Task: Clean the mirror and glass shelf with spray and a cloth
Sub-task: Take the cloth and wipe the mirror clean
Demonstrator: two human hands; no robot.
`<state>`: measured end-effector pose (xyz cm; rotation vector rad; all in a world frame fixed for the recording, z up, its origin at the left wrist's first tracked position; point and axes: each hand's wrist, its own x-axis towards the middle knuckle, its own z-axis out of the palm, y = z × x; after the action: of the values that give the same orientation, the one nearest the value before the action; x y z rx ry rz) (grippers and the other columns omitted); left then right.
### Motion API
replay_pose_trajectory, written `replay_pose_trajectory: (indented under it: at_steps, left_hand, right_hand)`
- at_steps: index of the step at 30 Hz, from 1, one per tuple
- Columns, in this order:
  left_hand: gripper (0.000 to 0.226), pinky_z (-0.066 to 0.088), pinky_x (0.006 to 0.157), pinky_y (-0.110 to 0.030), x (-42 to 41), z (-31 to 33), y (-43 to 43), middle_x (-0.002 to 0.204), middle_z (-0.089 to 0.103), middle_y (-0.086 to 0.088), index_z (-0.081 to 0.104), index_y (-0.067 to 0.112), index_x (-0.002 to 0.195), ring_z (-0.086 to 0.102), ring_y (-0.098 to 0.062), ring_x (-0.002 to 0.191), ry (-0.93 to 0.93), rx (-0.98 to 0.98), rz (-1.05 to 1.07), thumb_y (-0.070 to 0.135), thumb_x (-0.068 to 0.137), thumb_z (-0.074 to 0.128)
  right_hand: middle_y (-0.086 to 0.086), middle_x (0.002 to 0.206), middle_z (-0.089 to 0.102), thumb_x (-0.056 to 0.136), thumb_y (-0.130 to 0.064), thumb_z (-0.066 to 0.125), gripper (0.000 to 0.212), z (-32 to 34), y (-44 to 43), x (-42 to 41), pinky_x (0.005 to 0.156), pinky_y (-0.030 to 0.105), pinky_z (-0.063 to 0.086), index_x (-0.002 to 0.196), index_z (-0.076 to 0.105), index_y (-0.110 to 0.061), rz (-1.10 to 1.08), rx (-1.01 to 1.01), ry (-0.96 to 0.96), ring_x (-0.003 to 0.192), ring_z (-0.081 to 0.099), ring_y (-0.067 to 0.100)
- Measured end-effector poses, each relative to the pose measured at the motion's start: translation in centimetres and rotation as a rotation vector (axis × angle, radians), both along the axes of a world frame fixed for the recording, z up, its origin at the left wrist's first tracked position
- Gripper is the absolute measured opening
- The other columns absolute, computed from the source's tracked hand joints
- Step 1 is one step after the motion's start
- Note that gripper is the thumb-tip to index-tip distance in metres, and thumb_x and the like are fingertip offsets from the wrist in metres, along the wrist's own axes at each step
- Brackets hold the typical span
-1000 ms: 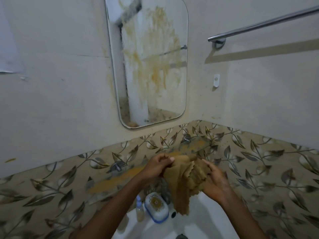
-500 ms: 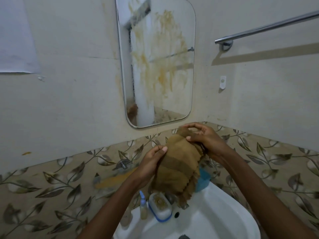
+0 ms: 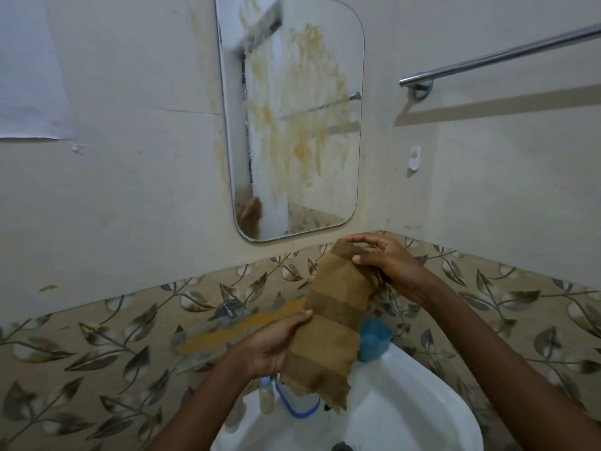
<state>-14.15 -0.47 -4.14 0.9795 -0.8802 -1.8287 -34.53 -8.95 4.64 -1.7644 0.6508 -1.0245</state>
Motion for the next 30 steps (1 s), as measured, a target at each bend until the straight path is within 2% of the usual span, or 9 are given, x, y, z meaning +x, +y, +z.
replay_pose_trajectory:
  at_steps: [5,8,10,14,16,18,21,24,30]
  left_hand:
    - [0.06,0.054,0.084,-0.047,-0.1,1.0,-0.1,0.114,0.06,-0.027,0.045,0.002,0.134,0.064,-0.036,0.095,0.273,0.035,0.065,0.044,0.095,0.031]
    - [0.064,0.052,0.084,-0.048,-0.3,2.3,-0.3,0.128,0.052,-0.029,0.048,-0.004,0.131,0.061,-0.037,0.1,0.276,0.019,0.065,0.045,0.092,0.036]
    - [0.047,0.054,0.081,-0.045,-0.6,3.1,-0.4,0.129,0.053,-0.03,0.051,-0.008,0.126,0.06,-0.036,0.096,0.215,-0.018,0.114,0.023,0.09,0.047]
    - [0.025,0.061,0.062,-0.038,-1.2,4.4,-1.0,0.095,0.072,-0.024,0.062,-0.005,0.108,0.071,-0.031,0.079,0.118,-0.172,0.321,0.009,0.092,0.048]
    - [0.026,0.059,0.067,-0.032,-1.6,5.4,-1.7,0.1,0.072,-0.017,0.063,0.003,0.113,0.07,-0.026,0.089,-0.112,-0.337,0.454,0.014,0.094,0.049]
    - [0.027,0.055,0.079,-0.028,-2.1,6.7,-2.3,0.112,0.069,-0.008,0.063,0.016,0.117,0.066,-0.019,0.101,-0.363,-0.519,0.476,0.018,0.096,0.046]
    - [0.032,0.049,0.084,-0.016,-3.1,8.4,-3.1,0.124,0.061,0.005,0.055,0.025,0.128,0.059,-0.005,0.106,-0.666,-0.722,0.289,0.026,0.098,0.043]
    - [0.049,0.035,0.089,-0.014,-3.6,9.5,-4.2,0.14,0.043,0.007,0.036,0.025,0.142,0.041,-0.001,0.117,-0.976,-0.797,0.077,0.041,0.097,0.039]
    - [0.038,0.031,0.109,-0.04,3.7,15.4,-6.1,0.139,0.051,-0.006,0.052,0.016,0.129,0.043,-0.02,0.129,-1.491,-1.12,0.703,0.028,0.093,0.053]
  right_hand:
    - [-0.027,0.111,0.059,0.091,-0.009,0.051,0.053,-2.2,5.7,0.1,0.077,0.014,0.053,0.11,0.055,-0.058,0.192,-0.273,0.37,0.1,0.057,-0.006]
    - [-0.008,0.135,0.052,0.091,-0.005,0.049,0.05,-5.0,7.5,0.9,0.104,0.017,0.037,0.128,0.05,-0.038,0.216,-0.559,0.563,0.12,0.046,-0.006]
    - [-0.024,0.145,0.031,0.092,-0.016,0.054,0.048,-6.0,7.6,0.6,0.11,0.005,0.017,0.132,0.043,-0.041,0.23,-0.495,0.545,0.126,0.022,-0.025]
    - [-0.019,0.131,0.054,0.084,-0.017,0.066,0.035,-5.7,7.7,0.5,0.095,0.01,0.043,0.111,0.063,-0.039,0.048,-0.13,0.145,0.122,0.047,-0.006]
    - [-0.005,0.116,0.067,0.085,-0.009,0.063,0.025,-6.1,6.8,1.5,0.077,0.014,0.053,0.098,0.069,-0.03,-0.166,0.022,-0.142,0.107,0.062,0.008]
    - [-0.001,0.114,0.066,0.09,-0.02,0.057,0.018,-6.2,5.5,3.3,0.083,0.025,0.054,0.105,0.067,-0.025,-0.287,0.194,-0.272,0.105,0.061,0.014]
    - [0.001,0.115,0.064,0.093,-0.042,0.045,0.036,-4.9,3.4,6.4,0.098,0.044,0.047,0.118,0.059,-0.021,-0.051,0.573,-0.581,0.111,0.057,0.022]
    - [0.018,0.105,0.072,0.088,-0.058,0.044,0.056,-3.5,1.5,8.2,0.073,0.041,0.058,0.108,0.068,-0.011,0.109,0.872,-0.834,0.094,0.069,0.029]
    - [0.02,0.105,0.071,0.079,-0.05,0.059,0.05,-2.6,-1.4,8.8,0.079,0.045,0.054,0.107,0.067,-0.01,0.18,0.918,-1.026,0.099,0.063,0.035]
